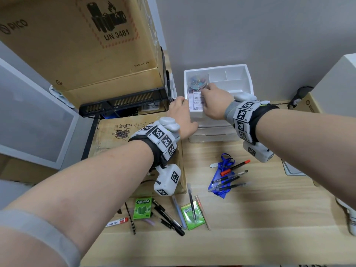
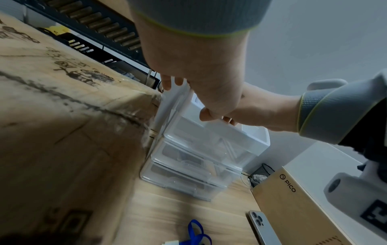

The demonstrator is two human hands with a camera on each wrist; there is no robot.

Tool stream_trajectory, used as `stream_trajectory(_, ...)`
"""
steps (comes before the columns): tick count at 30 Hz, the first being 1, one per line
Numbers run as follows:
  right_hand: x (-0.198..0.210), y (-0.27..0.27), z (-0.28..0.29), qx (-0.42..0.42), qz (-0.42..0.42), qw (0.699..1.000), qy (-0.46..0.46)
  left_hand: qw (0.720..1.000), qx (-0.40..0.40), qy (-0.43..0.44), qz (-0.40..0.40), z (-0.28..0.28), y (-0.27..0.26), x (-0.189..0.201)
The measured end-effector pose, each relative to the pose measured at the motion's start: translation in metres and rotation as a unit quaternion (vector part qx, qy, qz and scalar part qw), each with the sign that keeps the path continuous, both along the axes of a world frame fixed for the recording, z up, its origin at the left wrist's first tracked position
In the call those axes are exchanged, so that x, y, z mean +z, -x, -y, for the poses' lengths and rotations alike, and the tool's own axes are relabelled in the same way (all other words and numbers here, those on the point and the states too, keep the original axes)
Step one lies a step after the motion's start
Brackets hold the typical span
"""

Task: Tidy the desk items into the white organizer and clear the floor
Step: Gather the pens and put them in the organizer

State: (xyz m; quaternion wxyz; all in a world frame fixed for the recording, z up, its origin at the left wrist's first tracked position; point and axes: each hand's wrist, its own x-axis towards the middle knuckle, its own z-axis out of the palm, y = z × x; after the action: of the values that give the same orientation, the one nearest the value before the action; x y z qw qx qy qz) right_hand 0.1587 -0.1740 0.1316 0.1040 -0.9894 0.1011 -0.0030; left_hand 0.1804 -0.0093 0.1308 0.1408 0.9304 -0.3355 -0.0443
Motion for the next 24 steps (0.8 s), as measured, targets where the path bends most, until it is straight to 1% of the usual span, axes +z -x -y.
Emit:
stream_trajectory(2, 0.000, 0.011, -0.003, 0.013, 0.051, 0.998, -0.018, 0.999, 0.005, 0.011, 0.033, 0.001, 0.009, -0.002)
stream_trajectory(4, 0.000, 0.027, -0.004, 0.030, 0.104, 0.994, -0.030, 0.997, -0.014, 0.030, 0.073, 0.003, 0.022, -0.003)
stream_trajectory(6, 0.000, 0.044, -0.004, 0.072, 0.130, 0.988, -0.031, 0.993, -0.041, 0.050, 0.097, 0.006, 0.037, -0.006)
stream_trajectory(7, -0.002, 0.054, -0.005, 0.097, 0.128, 0.987, -0.028, 0.992, -0.054, 0.055, 0.102, 0.008, 0.045, -0.008)
stream_trajectory(9, -0.009, 0.074, -0.005, 0.120, 0.102, 0.987, -0.034, 0.991, -0.074, 0.053, 0.097, 0.011, 0.059, -0.015)
stream_trajectory(13, -0.038, 0.109, 0.004, 0.069, 0.022, 0.996, -0.048, 0.994, -0.087, 0.018, 0.066, 0.016, 0.083, -0.033)
stream_trajectory(15, -0.061, 0.126, 0.009, 0.047, -0.067, 0.995, -0.058, 0.995, -0.099, -0.003, 0.033, 0.019, 0.099, -0.046)
stream_trajectory(17, -0.089, 0.142, 0.013, 0.020, -0.176, 0.982, -0.061, 0.992, -0.116, -0.052, -0.002, 0.019, 0.115, -0.063)
stream_trajectory(19, -0.117, 0.158, 0.014, 0.003, -0.242, 0.969, -0.046, 0.986, -0.125, -0.103, -0.028, 0.015, 0.130, -0.084)
stream_trajectory(21, -0.135, 0.170, 0.008, 0.007, -0.268, 0.963, -0.020, 0.980, -0.131, -0.134, -0.060, 0.003, 0.140, -0.106)
stream_trajectory(24, -0.164, 0.184, -0.002, 0.012, -0.278, 0.961, -0.008, 0.967, -0.130, -0.178, -0.129, -0.014, 0.150, -0.139)
